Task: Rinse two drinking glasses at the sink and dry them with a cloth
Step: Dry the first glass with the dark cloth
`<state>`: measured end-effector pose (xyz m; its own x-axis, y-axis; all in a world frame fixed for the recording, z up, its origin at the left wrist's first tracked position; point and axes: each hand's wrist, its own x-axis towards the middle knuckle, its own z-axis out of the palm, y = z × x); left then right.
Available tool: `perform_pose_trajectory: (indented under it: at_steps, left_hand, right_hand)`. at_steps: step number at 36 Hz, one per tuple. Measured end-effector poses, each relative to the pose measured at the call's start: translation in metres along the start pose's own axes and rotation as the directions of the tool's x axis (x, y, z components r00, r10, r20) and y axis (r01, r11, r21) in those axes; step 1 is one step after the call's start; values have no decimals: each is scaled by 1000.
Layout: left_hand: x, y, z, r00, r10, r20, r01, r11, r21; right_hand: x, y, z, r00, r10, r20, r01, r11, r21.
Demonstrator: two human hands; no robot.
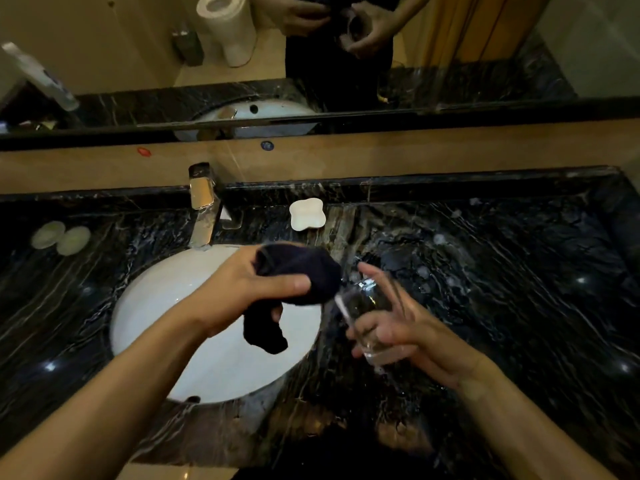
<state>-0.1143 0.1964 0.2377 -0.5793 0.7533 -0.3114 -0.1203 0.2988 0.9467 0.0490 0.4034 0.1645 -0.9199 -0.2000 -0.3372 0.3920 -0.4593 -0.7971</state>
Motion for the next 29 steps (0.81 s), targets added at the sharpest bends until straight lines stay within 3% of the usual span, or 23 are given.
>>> perform_pose_trajectory:
  at_steps: [3, 5, 7, 10, 13, 15, 17, 18, 19, 20, 24, 27, 29]
  left_hand:
    - [-5, -11, 24, 933, 115, -342, -123, 992, -2]
    - [-7, -25, 50, 816, 333, -472, -235, 938, 255]
    - [-9, -44, 78, 733, 537, -418, -331, 818, 470]
    - [-14, -68, 108, 722, 623, -301, -408, 734, 543]
    - [-21, -77, 122, 724, 648, -235, -454, 705, 545]
    - [-23, -78, 127, 701, 685, -198, -457, 644, 614]
    - [-21, -78, 130, 699, 678, -228, -417, 645, 640]
    - [-19, -77, 131, 703, 655, -278, -383, 677, 628]
    - [-17, -75, 131, 704, 621, -343, -348, 724, 596]
    - [-14, -73, 131, 702, 583, -408, -320, 771, 551]
    - [-3, -59, 128, 661, 503, -557, -286, 855, 433]
    - [6, -46, 121, 688, 403, -604, -279, 915, 292]
    - [12, -40, 115, 727, 256, -637, -225, 965, 131]
  right_hand:
    - [2, 5, 7, 983, -53, -178, 78, 987, 140]
    - [7, 6, 16, 970, -46, -240, 99, 972, 213]
    - [17, 8, 26, 958, -34, -285, 134, 931, 340]
    - [33, 12, 36, 929, 75, -363, 145, 828, 542]
    - [38, 18, 43, 877, 110, -467, 175, 833, 526]
    - [34, 24, 50, 825, 2, -565, 274, 873, 403]
    - [31, 26, 58, 740, -151, -656, 345, 922, 177]
    - [31, 27, 60, 732, -192, -653, 321, 944, 82]
    - [33, 27, 61, 754, -144, -641, 270, 957, 103]
    - [35, 30, 62, 723, -180, -667, 248, 969, 8]
    - [34, 29, 66, 756, -174, -632, 239, 971, 19]
    - [29, 25, 66, 792, -121, -599, 247, 960, 133]
    - [27, 25, 62, 838, -74, -540, 229, 947, 227]
